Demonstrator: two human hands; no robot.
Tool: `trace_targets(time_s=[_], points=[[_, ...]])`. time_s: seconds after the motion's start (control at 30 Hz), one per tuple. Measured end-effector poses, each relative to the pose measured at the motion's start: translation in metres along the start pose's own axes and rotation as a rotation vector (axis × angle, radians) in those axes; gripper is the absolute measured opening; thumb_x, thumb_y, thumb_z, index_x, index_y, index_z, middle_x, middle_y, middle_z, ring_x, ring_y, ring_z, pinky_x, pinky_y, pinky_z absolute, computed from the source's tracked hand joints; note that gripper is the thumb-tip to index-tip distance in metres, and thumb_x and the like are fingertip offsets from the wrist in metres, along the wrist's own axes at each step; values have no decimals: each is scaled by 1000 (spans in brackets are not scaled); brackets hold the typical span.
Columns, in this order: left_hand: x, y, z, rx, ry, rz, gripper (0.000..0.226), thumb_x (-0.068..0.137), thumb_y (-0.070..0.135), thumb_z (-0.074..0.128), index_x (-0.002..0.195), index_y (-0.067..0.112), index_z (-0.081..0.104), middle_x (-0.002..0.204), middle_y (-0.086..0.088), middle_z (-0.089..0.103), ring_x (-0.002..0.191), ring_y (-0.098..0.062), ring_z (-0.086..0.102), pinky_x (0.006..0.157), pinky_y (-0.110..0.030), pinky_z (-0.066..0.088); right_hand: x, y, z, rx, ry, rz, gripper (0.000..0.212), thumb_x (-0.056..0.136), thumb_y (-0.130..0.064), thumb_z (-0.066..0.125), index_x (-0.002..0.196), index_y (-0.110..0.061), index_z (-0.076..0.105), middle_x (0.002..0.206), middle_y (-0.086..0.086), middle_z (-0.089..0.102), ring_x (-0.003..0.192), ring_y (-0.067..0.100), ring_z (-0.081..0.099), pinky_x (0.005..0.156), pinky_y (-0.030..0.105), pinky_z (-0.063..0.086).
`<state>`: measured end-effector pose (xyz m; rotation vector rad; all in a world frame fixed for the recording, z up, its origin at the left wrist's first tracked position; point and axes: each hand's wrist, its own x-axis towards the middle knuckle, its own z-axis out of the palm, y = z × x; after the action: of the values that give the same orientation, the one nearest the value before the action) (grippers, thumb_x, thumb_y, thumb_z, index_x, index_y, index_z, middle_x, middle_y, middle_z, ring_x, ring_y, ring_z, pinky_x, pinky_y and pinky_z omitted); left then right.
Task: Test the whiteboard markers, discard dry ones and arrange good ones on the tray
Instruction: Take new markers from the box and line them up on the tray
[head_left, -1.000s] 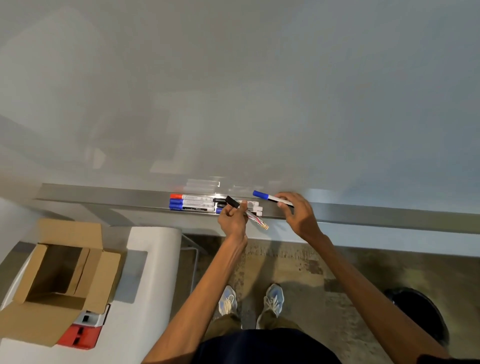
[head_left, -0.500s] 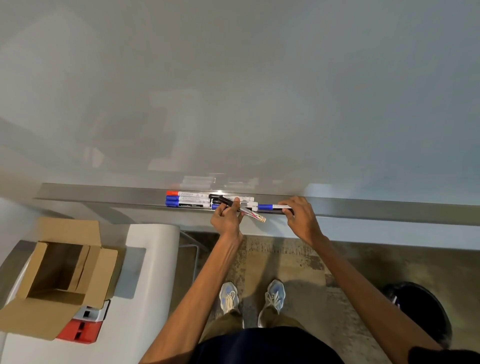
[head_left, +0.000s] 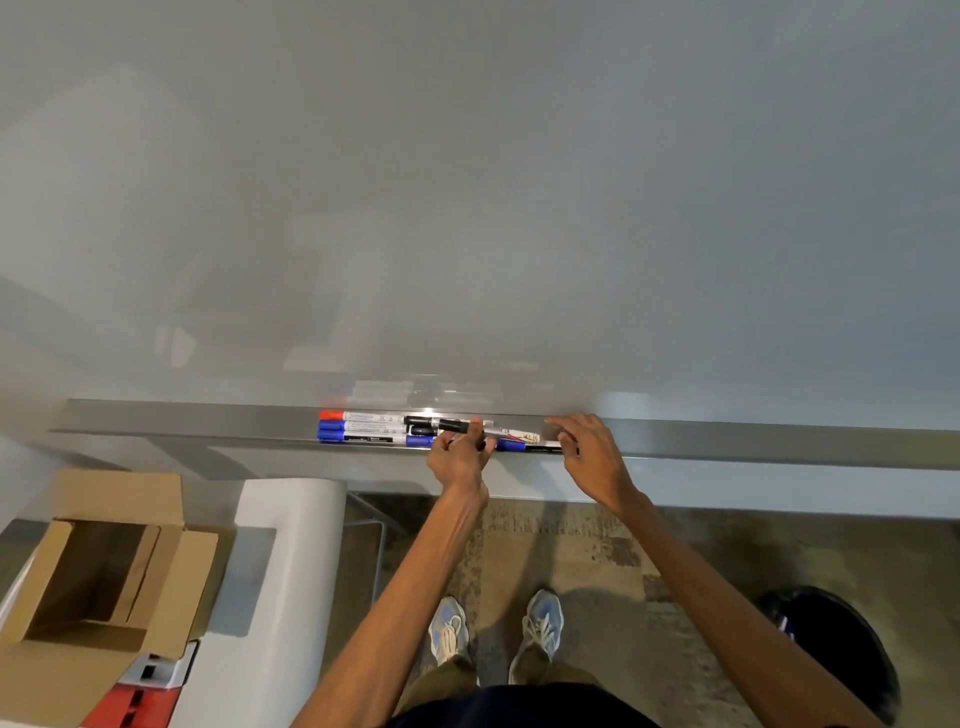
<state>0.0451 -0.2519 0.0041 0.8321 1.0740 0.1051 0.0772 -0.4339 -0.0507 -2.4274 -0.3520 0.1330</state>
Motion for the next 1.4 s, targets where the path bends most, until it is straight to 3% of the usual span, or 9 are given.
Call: trace_targets(time_s=[0.17, 0.23, 0.33, 0.5, 0.73, 1.0, 1.1, 1.23, 1.4], points=[[0, -4, 8, -45, -20, 23, 52, 84, -4, 70, 125, 9, 42, 110, -20, 63, 84, -23, 67, 63, -28, 60, 7, -21, -27, 305, 43, 13, 27, 103, -13, 47, 122, -14, 66, 118, -2, 65, 107, 11, 60, 98, 25, 48], [-2, -7, 13, -40, -43, 32, 54, 86, -5, 67, 128, 12, 39, 109, -20, 64, 85, -22, 67, 67, -31, 59, 9, -31, -32, 291, -19, -35, 24, 102, -20, 53, 121, -17, 67, 116, -6, 64, 106, 8, 59, 95, 19, 46], [-5, -10, 19, -13, -97, 41, 53, 87, -5, 66, 126, 17, 38, 110, -22, 63, 84, -21, 67, 77, -37, 60, 12, -38, -30, 183, -82, -111, 24, 96, -22, 64, 119, -18, 69, 111, -5, 66, 101, 9, 58, 91, 21, 47], [-6, -10, 21, 1, -191, 67, 51, 86, -8, 66, 116, 24, 40, 104, -20, 64, 85, -22, 67, 74, -34, 60, 15, -32, -25, 92, -43, -134, 28, 92, -16, 69, 120, -15, 70, 117, 3, 68, 104, 16, 62, 92, 23, 48], [2, -6, 15, 111, -282, 100, 20, 95, 13, 61, 113, 3, 62, 99, -17, 68, 86, -27, 69, 76, -37, 61, 18, -19, -25, 5, 24, -82, 23, 98, -13, 59, 117, -12, 71, 115, 4, 68, 105, 19, 61, 89, 20, 44], [26, -5, -11, 704, -239, 663, 20, 96, 15, 60, 112, 8, 69, 109, -6, 71, 101, -14, 64, 91, -27, 54, 13, 1, -13, -29, 29, 47, 21, 98, -7, 56, 113, -11, 70, 114, 5, 66, 106, 22, 59, 90, 25, 43], [34, -13, -17, 982, -316, 877, 23, 98, 20, 57, 116, 12, 68, 118, -5, 66, 110, -15, 59, 96, -38, 53, 9, 3, -4, -54, 38, 82, 22, 97, -7, 57, 115, -10, 70, 115, 6, 67, 107, 23, 59, 89, 22, 42], [42, -24, -22, 1350, -373, 1182, 27, 96, 16, 58, 122, 13, 65, 128, -7, 60, 124, -21, 51, 107, -43, 42, 5, 2, 0, -72, 72, 111, 23, 94, -1, 59, 113, -6, 71, 112, 11, 68, 106, 28, 60, 91, 35, 49], [52, -34, -35, 1611, -402, 1163, 44, 103, 27, 41, 145, 13, 43, 154, -8, 37, 147, -23, 23, 122, -45, 14, 4, 0, 3, -101, 38, 103, 25, 93, 0, 59, 114, -6, 72, 112, 11, 67, 106, 27, 59, 91, 33, 49]])
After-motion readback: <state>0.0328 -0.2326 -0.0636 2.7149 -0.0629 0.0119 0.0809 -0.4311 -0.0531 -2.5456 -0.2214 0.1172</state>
